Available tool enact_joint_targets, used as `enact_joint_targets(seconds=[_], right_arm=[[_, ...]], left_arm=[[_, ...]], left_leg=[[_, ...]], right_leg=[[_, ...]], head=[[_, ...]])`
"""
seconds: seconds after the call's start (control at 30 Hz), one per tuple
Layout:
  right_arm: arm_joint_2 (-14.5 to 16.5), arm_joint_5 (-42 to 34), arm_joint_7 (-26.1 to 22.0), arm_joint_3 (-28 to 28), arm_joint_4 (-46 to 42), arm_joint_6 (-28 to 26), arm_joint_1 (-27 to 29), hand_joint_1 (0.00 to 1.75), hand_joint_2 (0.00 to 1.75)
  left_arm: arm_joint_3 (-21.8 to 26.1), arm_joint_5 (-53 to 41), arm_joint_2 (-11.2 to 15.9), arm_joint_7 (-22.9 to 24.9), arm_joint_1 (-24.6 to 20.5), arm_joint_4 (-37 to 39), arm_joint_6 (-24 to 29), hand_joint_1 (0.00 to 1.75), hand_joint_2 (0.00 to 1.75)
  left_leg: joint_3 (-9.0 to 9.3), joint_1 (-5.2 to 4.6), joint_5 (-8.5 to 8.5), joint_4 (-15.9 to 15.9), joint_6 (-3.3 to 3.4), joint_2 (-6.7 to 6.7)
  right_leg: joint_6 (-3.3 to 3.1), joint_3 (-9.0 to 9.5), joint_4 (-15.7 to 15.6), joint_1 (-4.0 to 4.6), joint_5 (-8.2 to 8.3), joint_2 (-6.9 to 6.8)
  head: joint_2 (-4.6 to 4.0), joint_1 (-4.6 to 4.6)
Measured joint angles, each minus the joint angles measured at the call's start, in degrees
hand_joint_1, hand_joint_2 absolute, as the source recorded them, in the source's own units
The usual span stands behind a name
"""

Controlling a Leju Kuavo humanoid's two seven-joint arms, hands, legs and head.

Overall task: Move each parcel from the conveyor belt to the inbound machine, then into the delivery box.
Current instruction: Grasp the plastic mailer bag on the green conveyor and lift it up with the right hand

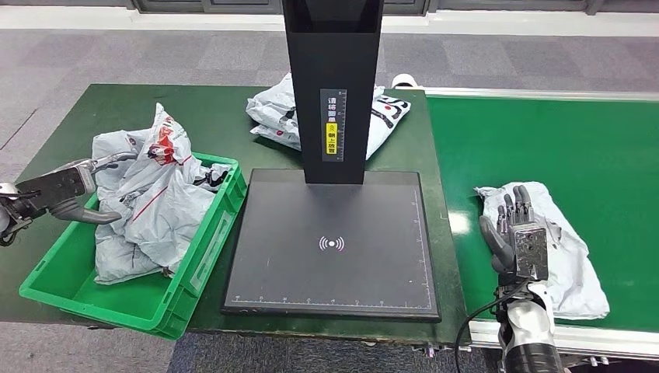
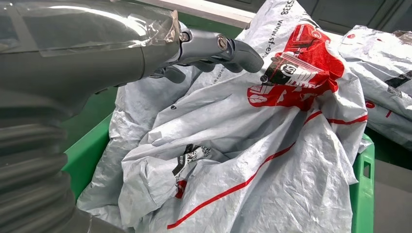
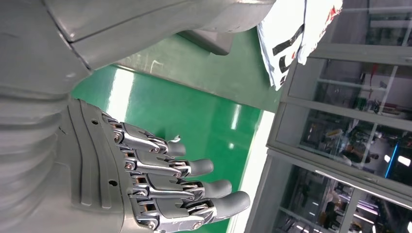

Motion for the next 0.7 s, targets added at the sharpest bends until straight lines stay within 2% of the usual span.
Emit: enact_joint_targets(seconds=[0.17, 0.27, 0.37, 0.47, 0.53, 0.6, 0.63, 0.7], right_arm=[[0.0, -0.1, -0.1, 0.0, 0.0, 0.1, 0.0, 0.00, 1.75], [0.0, -0.3, -0.5, 0.0, 0.0, -0.4, -0.1, 0.00, 1.75], [0.2, 0.6, -0.8, 0.0, 0.2, -2.4, -0.8, 0.00, 1.75], [0.5, 3.9, 1.0, 0.1, 1.3, -6.3, -2.7, 0.00, 1.75], [0.5, 8.5, 3.4, 0.6, 5.2, -11.1, -5.7, 0.00, 1.75], [0.4, 12.6, 4.5, 1.1, 11.4, -15.7, -9.8, 0.00, 1.75], [0.3, 13.8, 4.8, 1.3, 14.5, -17.1, -11.6, 0.00, 1.75], [0.1, 14.9, 5.3, 1.6, 19.3, -18.3, -14.2, 0.00, 1.75]], left_arm=[[1.6, 3.9, -0.6, -2.3, 0.0, -0.4, -1.7, 0.00, 1.75], [5.1, 8.4, -4.4, -0.3, 0.1, -1.9, 0.0, 0.00, 1.75], [8.1, 12.5, -11.6, 5.0, 0.8, -4.2, 7.2, 0.00, 1.75], [8.5, 16.1, -20.8, 6.8, 2.1, -5.5, 17.2, 0.00, 1.75], [6.9, 17.6, -29.1, 4.1, 2.6, -3.7, 25.4, 0.00, 1.75], [3.0, 18.4, -37.4, -1.0, 2.7, 0.7, 34.5, 0.00, 1.75], [0.6, 19.1, -41.0, -3.0, 2.8, 3.0, 37.8, 0.00, 1.75], [-3.2, 20.9, -45.8, -4.4, 2.7, 6.3, 40.4, 0.00, 1.75]], left_leg=[[0.00, 0.00, 0.00, 0.0, 0.00, -0.01], [0.00, -0.03, 0.01, 0.0, 0.01, -0.23], [0.00, -0.10, 0.03, 0.0, 0.03, -0.54], [0.03, -0.24, 0.06, 0.1, 0.08, -0.63], [0.04, -0.37, 0.12, 0.1, 0.26, -0.71], [-0.04, -0.43, 0.22, 0.1, 0.49, -0.92], [-0.10, -0.43, 0.25, 0.2, 0.56, -0.99], [-0.17, -0.43, 0.23, 0.2, 0.62, -0.98]], right_leg=[[0.00, -0.01, 0.0, 0.00, 0.00, 0.00], [0.01, 0.03, 0.0, -0.04, -0.01, -0.15], [0.03, 0.16, 0.0, -0.11, -0.02, -0.43], [0.11, 0.19, -0.1, -0.24, 0.03, -0.50], [0.28, 0.24, -0.1, -0.42, 0.07, -0.60], [0.48, 0.32, -0.1, -0.56, 0.09, -0.82], [0.56, 0.33, -0.1, -0.59, 0.10, -0.91], [0.65, 0.31, -0.1, -0.60, 0.15, -0.89]], head=[[-0.01, 0.01], [-0.01, -0.01], [0.00, 0.00], [0.01, -0.01], [0.01, -0.03], [-0.01, 0.00], [-0.01, 0.02], [-0.01, 0.04]])
